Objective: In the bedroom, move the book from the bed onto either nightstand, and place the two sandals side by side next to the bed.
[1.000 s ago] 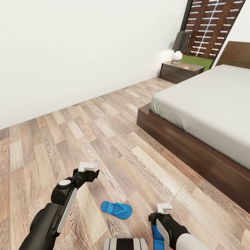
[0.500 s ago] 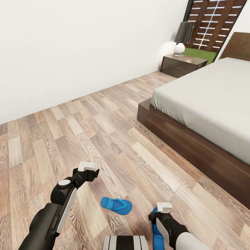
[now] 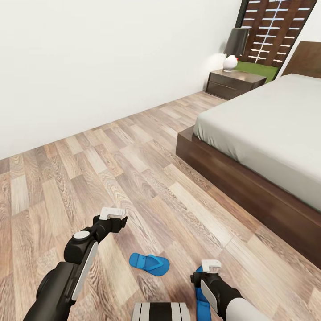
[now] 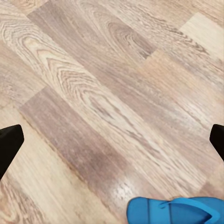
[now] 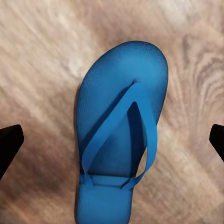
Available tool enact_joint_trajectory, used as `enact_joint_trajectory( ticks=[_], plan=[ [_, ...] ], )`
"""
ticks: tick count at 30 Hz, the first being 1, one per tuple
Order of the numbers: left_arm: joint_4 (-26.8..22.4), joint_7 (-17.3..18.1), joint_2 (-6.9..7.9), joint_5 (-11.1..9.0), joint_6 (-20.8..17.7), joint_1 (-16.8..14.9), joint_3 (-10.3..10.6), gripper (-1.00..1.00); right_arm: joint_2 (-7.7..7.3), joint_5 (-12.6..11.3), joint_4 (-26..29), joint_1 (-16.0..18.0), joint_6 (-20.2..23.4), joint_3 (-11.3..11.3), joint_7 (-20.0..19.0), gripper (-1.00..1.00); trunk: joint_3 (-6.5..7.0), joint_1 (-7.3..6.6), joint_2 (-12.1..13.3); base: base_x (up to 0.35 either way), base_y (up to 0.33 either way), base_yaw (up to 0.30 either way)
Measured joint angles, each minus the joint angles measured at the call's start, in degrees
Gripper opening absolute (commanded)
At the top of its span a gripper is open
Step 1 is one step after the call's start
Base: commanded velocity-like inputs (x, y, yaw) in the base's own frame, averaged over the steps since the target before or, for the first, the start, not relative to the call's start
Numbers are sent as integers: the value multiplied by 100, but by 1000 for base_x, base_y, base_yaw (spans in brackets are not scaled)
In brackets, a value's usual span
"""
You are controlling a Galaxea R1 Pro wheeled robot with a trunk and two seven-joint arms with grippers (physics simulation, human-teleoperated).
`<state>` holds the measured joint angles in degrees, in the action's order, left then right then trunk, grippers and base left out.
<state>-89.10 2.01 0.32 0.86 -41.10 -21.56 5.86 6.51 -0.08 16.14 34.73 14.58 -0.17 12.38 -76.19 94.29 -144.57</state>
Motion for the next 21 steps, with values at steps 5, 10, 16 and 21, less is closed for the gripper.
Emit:
enact_joint_trajectory(
  ticks=[5, 10, 16, 21],
  plan=[
    [-13, 0, 0, 0, 1, 9, 2, 100, -2, 0, -2, 31, 0, 0, 0, 100, -21, 3, -1, 0, 0, 0],
    [-18, 0, 0, 0, 4, 12, 6, 100, -2, 0, -3, 56, 0, 0, 0, 100, -132, 16, -8, 0, 0, 0],
    [-20, 0, 0, 0, 6, 15, 8, 100, -7, 0, -1, 78, 0, 0, 0, 100, -155, 18, -9, 0, 0, 0],
    [-21, 0, 0, 0, 7, 14, 9, 100, -6, 0, 0, 105, 0, 0, 0, 100, -155, 18, -9, 0, 0, 0]
  ],
)
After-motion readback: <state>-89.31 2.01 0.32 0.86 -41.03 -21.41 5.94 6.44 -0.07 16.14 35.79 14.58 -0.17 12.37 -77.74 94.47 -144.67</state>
